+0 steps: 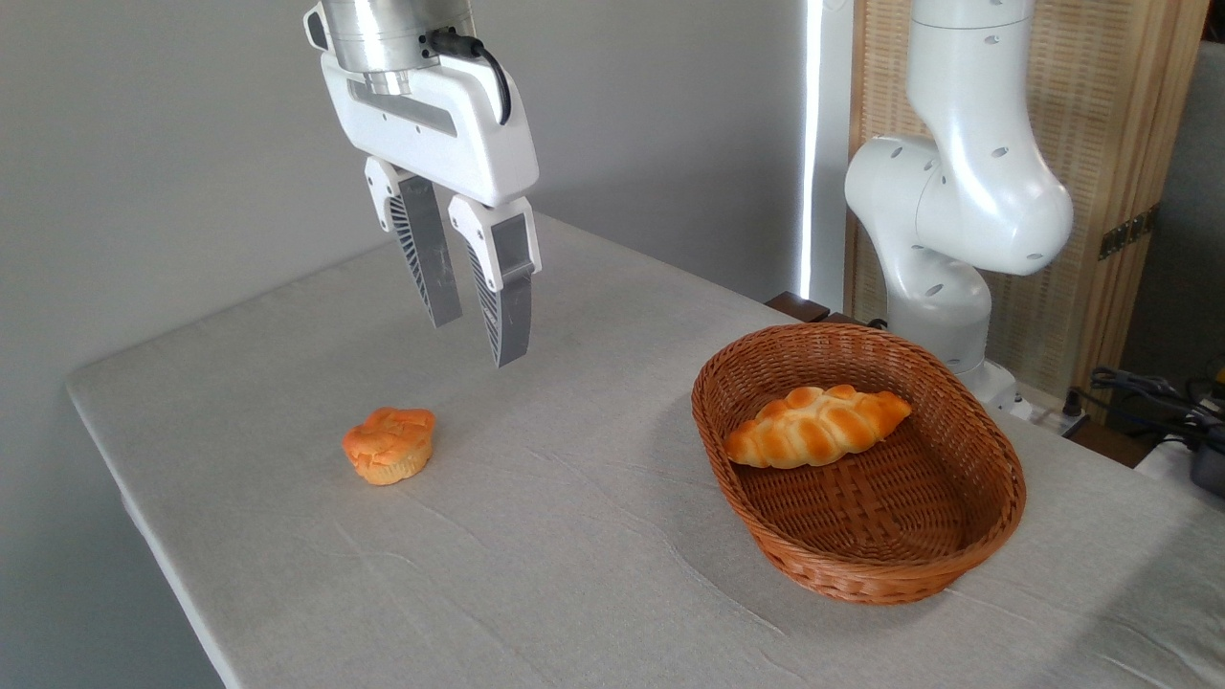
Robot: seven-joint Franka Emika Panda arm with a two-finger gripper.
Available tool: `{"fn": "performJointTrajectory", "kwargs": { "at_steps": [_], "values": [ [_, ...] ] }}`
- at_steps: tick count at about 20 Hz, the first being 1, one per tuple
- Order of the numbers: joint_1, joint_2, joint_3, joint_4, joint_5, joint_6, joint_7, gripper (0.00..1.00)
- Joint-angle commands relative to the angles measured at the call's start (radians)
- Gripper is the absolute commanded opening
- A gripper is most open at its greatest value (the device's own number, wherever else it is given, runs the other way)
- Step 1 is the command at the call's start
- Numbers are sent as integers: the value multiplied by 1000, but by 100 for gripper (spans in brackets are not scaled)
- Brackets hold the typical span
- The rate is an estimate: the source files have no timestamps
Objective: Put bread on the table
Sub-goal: 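Move the open gripper over the braided roll in the wicker basket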
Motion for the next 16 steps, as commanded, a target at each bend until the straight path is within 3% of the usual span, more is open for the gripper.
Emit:
{"fn": "performJointTrajectory", "kwargs": {
  "at_steps": [1, 10, 12, 16],
  "values": [
    [4, 12, 4, 22, -16, -24, -4, 100],
    [2, -7, 9, -21, -18, -24, -1, 100],
    [-4, -59, 7, -90, -16, -18, 2, 100],
    [-47, -236, 9, -344, -5, 20, 51, 100]
  ]
}}
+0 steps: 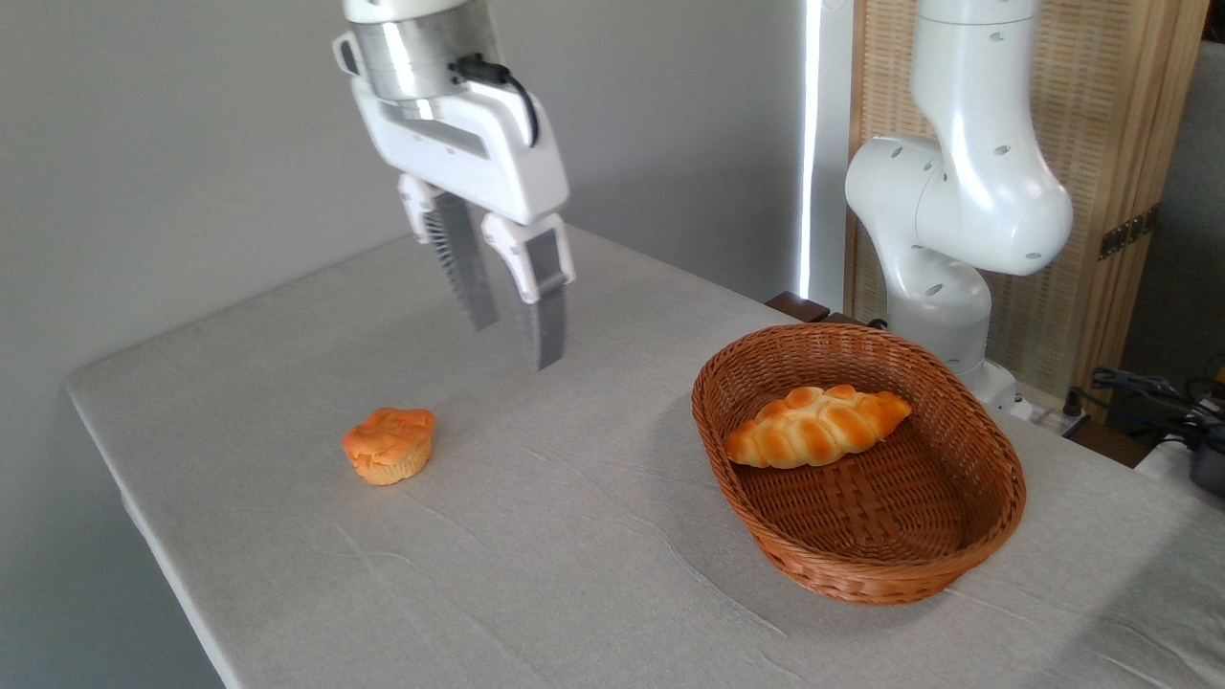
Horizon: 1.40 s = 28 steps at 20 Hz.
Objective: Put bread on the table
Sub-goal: 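Move the open gripper over the braided roll in the wicker basket, then lower the gripper onto the braided roll and close on it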
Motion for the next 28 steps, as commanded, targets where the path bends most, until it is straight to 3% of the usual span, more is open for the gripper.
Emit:
{"fn": "performJointTrajectory", "kwargs": {
  "at_steps": [1, 5, 9, 14, 17, 19, 22, 28],
  "values": [
    [-51, -197, 8, -266, -5, 29, 49, 100],
    [-71, -329, 14, -467, -5, 44, 101, 100],
    [-64, -429, 84, -593, -3, 30, 332, 100],
    [-59, -437, 161, -663, 1, 19, 462, 100],
    [-68, -435, 210, -711, 88, 25, 500, 100],
    [-70, -431, 238, -734, 118, 41, 503, 100],
    [-70, -431, 242, -735, 167, 58, 512, 100],
    [-79, -428, 244, -781, 170, 105, 511, 100]
  ]
}}
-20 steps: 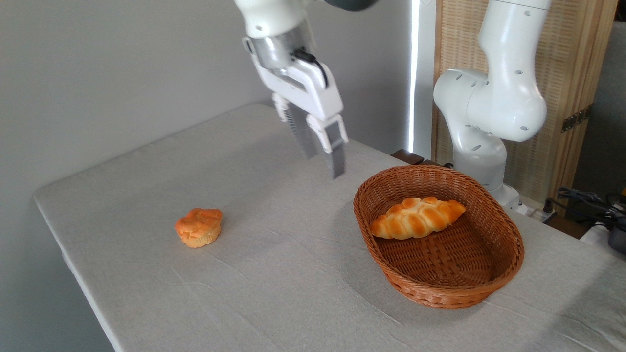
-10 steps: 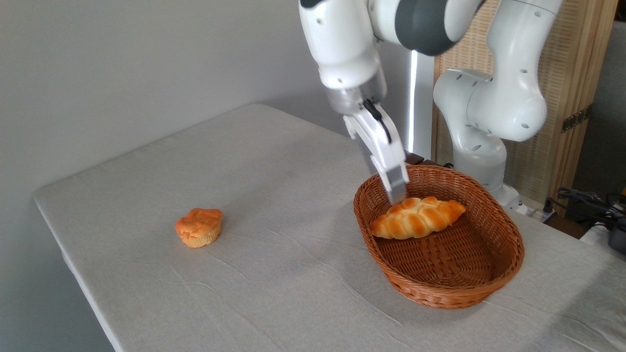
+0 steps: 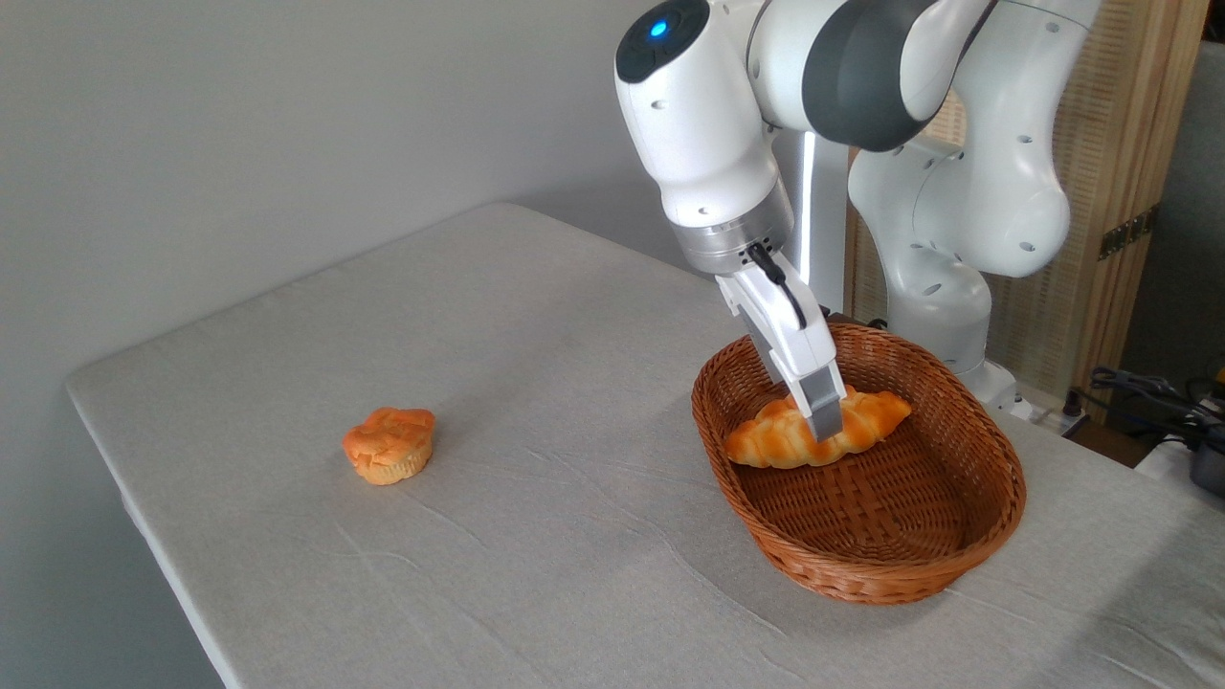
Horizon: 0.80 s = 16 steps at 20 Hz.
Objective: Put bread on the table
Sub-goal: 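Lower the gripper onto the braided roll and close on it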
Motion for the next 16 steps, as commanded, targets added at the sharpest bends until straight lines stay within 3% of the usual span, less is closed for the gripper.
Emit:
{"fn": "performJointTrajectory", "kwargs": {
  "at_steps": [1, 14, 16],
  "values": [
    [-16, -8, 16, -41, 17, 42, 12, 100],
    [-14, -8, 16, -105, 18, 124, 13, 98],
    [-14, -8, 16, -114, 18, 142, 18, 72]
  ]
}}
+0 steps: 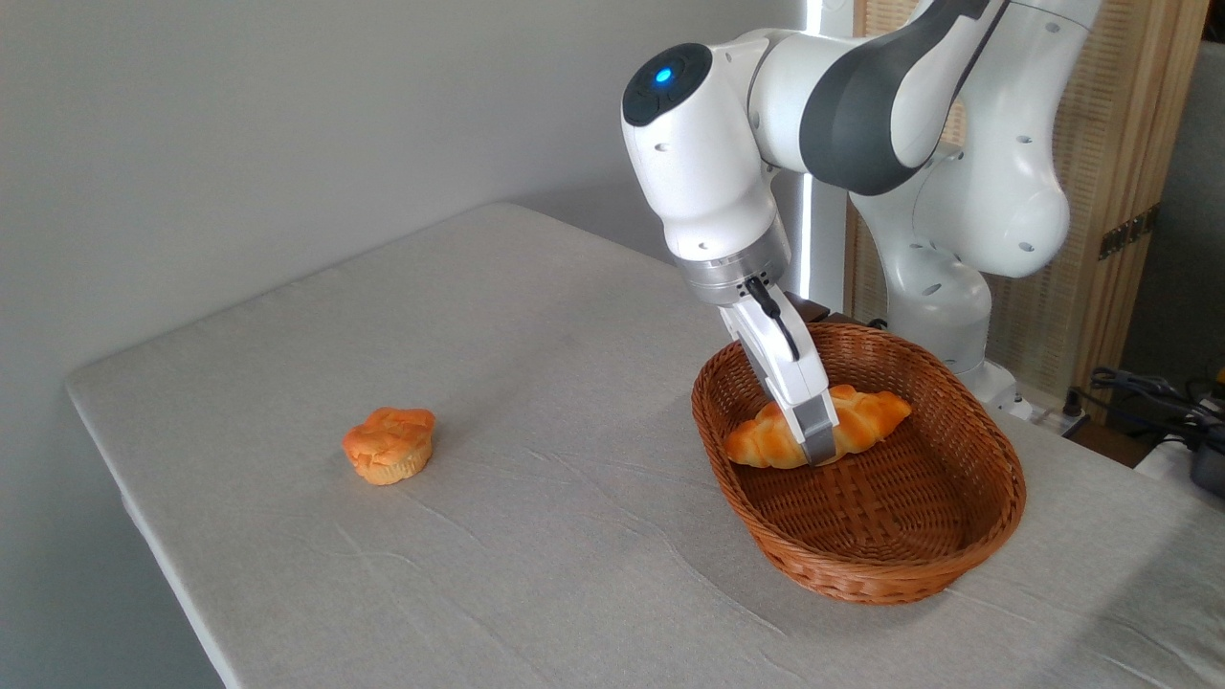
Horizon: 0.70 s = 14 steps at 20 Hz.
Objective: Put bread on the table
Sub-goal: 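Lower the gripper onto the braided roll and close on it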
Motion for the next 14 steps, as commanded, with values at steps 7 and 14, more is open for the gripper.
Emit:
{"fn": "performJointTrajectory", "kwargs": {
  "at_steps": [7, 14],
  "values": [
    [-8, -8, 16, -26, 18, 40, 41, 36],
    [-8, -7, 16, -19, 19, 28, 53, 36]
  ]
}}
